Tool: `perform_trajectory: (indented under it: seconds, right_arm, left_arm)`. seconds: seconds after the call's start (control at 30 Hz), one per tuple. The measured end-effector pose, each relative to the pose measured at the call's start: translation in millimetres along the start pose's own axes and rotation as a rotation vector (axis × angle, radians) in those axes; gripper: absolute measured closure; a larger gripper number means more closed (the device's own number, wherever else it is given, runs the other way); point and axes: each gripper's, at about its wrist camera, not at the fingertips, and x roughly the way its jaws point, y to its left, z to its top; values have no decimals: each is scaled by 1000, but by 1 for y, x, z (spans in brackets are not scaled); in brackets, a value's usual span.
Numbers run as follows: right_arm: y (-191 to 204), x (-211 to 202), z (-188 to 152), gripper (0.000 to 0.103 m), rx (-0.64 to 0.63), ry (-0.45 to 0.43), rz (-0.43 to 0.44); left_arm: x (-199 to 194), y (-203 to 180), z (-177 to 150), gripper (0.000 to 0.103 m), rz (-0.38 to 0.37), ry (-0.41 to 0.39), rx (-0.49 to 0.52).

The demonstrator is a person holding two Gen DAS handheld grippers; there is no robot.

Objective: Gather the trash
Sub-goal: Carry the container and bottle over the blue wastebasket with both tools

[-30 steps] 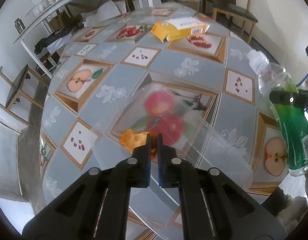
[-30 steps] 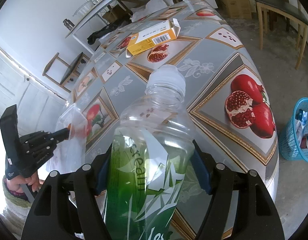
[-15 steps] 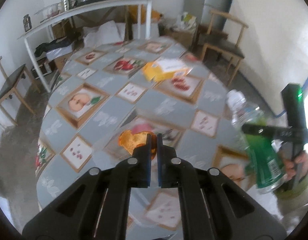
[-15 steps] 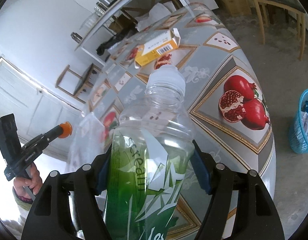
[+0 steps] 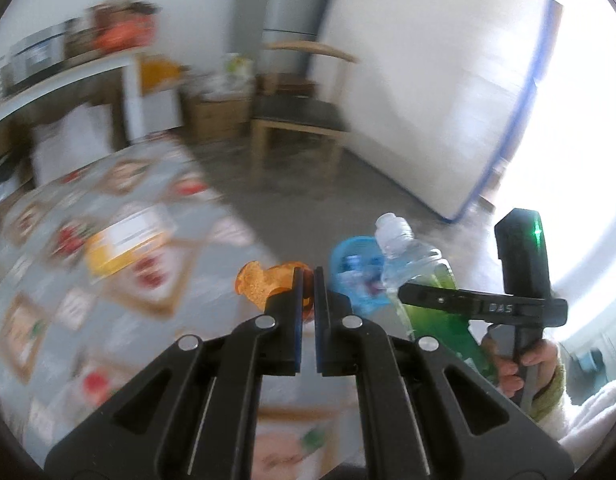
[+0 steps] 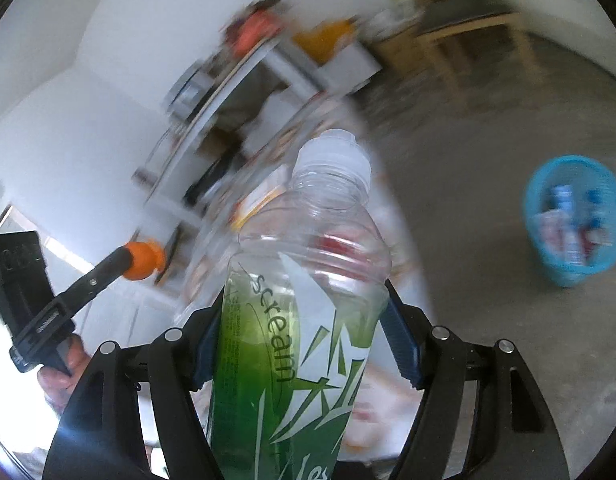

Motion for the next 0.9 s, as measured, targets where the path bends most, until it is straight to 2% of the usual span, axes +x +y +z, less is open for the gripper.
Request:
perform_trajectory:
  seconds: [0.1,0.2,0.3,0.43,0.57,0.73,0.77,0.8,0.83,0.87,0.9]
  right_arm:
    - [-53,-28,8,35,94,-45,-90]
    - [-106,-39,10,35,187,-51,-178]
    - [-158,-38,13,35,272,-32,-242]
    - [-202,-28,20,35,334,-6,-271]
    - [-241,-5,52,35,361,-7,-314]
    - [-294,35,103,34,372,-4,-353]
    - [-302,43,109,33,372,0,-363]
    - [-312,50,114,28,372,3,-371]
    - [-324,58,117,25,373,10,-378]
    - [-335,68,118,24,383,24,-391]
    - [-345,75,117,24,393,38,-411]
  left_arm:
    - [61,-44,26,100,-127,71,32]
    - [119,-74,38,100,-175,151,54]
    - [195,-98,44,100,-229,278,28]
    - [270,-114,46,100,-266,390,-18]
    - [324,-126,54,100,-284,448,-60]
    - [368,-130,69,99,-281,443,-115]
    - [374,-132,71,89,-275,432,-123]
    - [383,-133,73,80,-285,418,-128]
    - [388,-135,74,58,-290,407,-125]
    - [392,-136,72,48,-281,401,-125]
    - [394,-136,71,48,-261,385,-131]
